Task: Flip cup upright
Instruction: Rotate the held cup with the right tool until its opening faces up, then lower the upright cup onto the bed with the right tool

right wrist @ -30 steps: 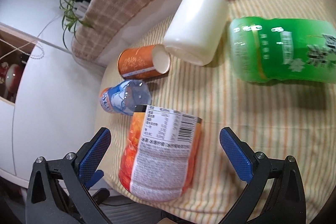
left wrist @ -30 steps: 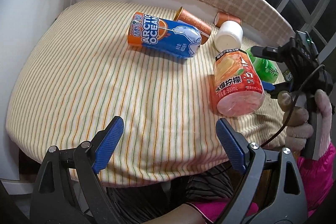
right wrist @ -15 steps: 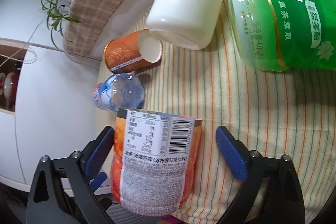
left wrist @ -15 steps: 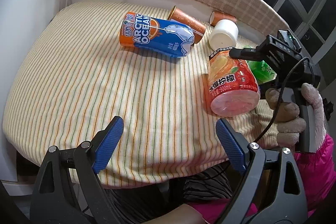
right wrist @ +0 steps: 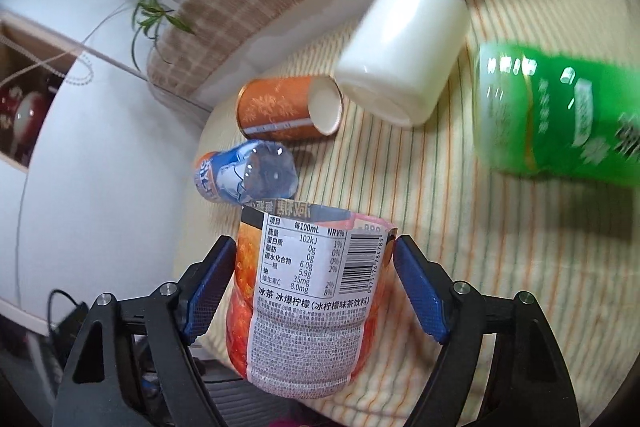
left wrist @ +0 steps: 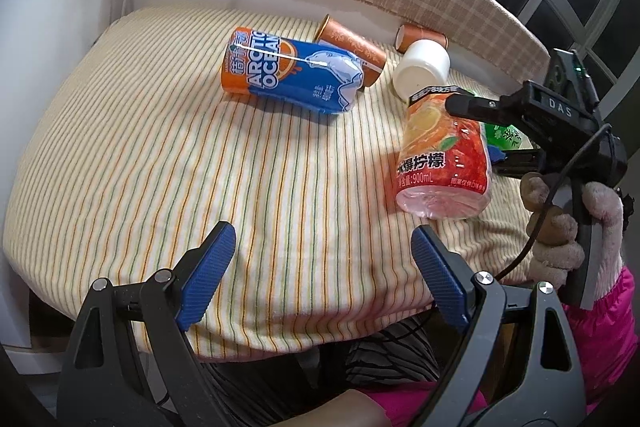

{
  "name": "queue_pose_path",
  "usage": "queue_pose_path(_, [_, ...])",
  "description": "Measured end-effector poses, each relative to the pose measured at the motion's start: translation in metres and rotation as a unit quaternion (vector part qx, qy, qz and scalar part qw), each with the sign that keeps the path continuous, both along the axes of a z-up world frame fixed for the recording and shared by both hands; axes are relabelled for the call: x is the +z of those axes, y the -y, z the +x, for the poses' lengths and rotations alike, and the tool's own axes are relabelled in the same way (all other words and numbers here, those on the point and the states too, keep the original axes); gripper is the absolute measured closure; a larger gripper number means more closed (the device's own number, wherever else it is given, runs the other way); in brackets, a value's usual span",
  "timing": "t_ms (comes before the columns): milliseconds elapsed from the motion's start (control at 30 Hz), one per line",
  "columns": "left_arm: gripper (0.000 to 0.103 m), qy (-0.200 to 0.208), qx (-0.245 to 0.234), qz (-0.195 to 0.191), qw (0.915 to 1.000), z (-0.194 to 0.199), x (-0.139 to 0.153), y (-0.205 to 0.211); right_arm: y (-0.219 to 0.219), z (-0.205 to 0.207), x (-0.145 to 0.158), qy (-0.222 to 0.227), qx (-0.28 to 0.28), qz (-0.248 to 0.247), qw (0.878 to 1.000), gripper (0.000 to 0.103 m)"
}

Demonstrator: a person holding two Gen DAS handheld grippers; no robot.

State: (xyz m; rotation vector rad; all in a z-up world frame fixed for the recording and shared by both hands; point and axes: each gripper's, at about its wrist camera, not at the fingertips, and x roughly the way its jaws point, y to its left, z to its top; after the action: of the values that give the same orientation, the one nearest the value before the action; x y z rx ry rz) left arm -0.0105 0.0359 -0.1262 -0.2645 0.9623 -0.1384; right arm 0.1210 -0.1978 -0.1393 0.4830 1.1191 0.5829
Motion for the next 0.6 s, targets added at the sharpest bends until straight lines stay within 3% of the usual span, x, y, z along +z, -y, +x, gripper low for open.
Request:
queue_pose_path(167, [0.011, 0.005, -0.001, 0.001, 1.0, -0.001, 0.002, 0.002, 0.001, -0.01, 0.016, 0.076, -0.009, -0.056, 0.996, 0.023])
queue_pose_path(333, [0.011, 0.009, -0.005, 0.004, 0.9999, -0.001, 0.003, 0.006, -0.003, -0.022, 0.031, 0.155, -0.02, -0.121, 0.98, 0.023])
queue_pose_path(600, [0.011, 0.026, -0.008, 0.015, 0.9995, -0.002, 0.012, 0.012, -0.008, -0.03, 0.035, 0.21, -0.02, -0.164, 0.964, 0.024])
